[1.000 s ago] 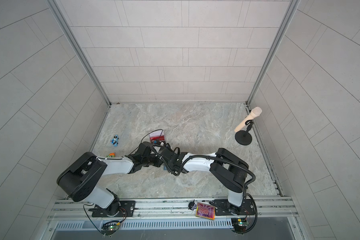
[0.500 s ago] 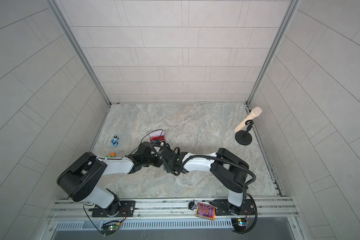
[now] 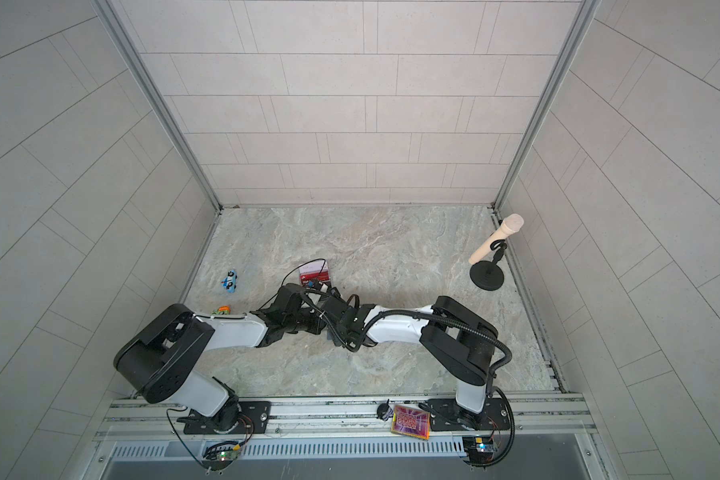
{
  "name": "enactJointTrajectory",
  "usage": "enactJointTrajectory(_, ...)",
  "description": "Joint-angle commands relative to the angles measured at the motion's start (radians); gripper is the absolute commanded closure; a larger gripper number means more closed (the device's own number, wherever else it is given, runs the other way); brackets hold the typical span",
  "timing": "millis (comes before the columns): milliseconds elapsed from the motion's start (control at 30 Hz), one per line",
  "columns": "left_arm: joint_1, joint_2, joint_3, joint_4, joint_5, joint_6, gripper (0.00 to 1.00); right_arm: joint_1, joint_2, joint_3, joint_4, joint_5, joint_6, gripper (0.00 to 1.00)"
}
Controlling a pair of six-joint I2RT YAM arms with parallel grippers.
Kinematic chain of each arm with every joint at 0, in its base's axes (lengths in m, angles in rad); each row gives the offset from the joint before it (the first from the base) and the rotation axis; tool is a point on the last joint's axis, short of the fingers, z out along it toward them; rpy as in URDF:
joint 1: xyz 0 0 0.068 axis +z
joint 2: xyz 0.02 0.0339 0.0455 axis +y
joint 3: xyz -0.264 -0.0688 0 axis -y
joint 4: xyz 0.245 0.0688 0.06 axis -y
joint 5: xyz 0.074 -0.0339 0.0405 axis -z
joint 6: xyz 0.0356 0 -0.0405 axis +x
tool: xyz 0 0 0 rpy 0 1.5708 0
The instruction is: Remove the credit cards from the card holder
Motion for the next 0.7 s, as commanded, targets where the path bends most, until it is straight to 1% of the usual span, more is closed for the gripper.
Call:
enactJointTrajectory(0,-0.005,0.031,-0.011,-0.057,-0.024,0.016,0.99,0.003,0.022,0.015,-0.054,0.074,0.013,0.39)
enactJointTrajectory(67,-0.005,0.034,-0.009,-0.058,-0.024,0.017,0.99,0.003,0.019,0.014,-0.063,0.088,0.011,0.42)
enactJointTrajectory(167,-0.005,0.033,-0.008,-0.060,-0.024,0.017,0.99,0.001,0.010,0.014,-0.067,0.087,0.010,0.42)
enactJointTrajectory(433,-0.005,0.032,-0.015,-0.060,-0.029,0.017,0.99,0.001,-0.049,-0.007,0.011,-0.042,-0.001,0.30)
enactJointTrajectory(533,-0.005,0.031,-0.024,-0.055,-0.033,0.019,1.00,0.001,-0.051,-0.005,0.033,-0.076,0.005,0.29)
enactJointTrajectory(667,-0.005,0.037,-0.025,-0.048,-0.030,0.018,0.99,0.003,-0.025,0.016,0.021,-0.069,0.009,0.29)
